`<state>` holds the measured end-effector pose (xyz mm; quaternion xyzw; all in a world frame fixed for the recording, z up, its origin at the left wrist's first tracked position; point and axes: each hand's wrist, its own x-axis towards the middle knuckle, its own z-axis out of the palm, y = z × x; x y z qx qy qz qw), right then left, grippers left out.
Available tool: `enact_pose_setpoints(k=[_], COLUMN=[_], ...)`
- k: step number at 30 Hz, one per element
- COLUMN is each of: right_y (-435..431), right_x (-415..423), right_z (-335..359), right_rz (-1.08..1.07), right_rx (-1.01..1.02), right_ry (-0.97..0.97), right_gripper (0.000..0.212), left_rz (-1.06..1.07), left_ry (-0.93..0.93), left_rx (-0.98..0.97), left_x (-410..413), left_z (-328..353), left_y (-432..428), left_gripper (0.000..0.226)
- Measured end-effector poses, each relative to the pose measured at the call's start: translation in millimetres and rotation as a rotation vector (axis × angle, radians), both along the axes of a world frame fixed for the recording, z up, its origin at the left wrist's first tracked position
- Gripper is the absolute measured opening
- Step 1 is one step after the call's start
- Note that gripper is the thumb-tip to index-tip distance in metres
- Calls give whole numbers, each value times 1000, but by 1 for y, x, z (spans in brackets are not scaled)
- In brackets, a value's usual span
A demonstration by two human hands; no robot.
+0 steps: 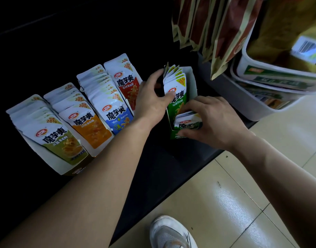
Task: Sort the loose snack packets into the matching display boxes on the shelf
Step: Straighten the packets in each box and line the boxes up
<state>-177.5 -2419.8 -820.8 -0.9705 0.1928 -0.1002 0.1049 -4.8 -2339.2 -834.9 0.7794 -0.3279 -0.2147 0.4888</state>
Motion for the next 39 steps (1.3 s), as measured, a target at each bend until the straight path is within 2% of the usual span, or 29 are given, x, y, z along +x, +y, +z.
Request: enact_pose_setpoints(k=[6,11,19,23,26,28,30,34,39], right_y=[-2,0,-1,-4,-1,2,4,3,6], right_x=[7,7,3,6,4,2,0,0,2], right_z=[-4,-4,-3,-3,-2,-2,-2,-2,6], right_rz=[-12,-20,-46,28,-44,-83,-90,-52,-40], right_rx=[37,51,-161,-131,-119,-87,-113,-140,-106], right_ry=[-55,-87,-100,-95,-153,-159,-80,5,68], right_gripper=[45,42,60,60,62,74,88,64,60], left_rz=[-62,-129,-324,-415,-415,-390,-334,-297,-285], left_ry=[-94,-134,-128,-2,64,143,233,227,272], left_rx=[-5,104,174,138,154,151,91,58,43], left_x=[3,2,9,16,16,12,8,-1,0], left_z=[4,13,19,17,20,21,17,15,13], left_y=[-9,-16,-5,5,15,20,23,22,24], left_gripper=[56,48,45,42,40,34,33,33,44])
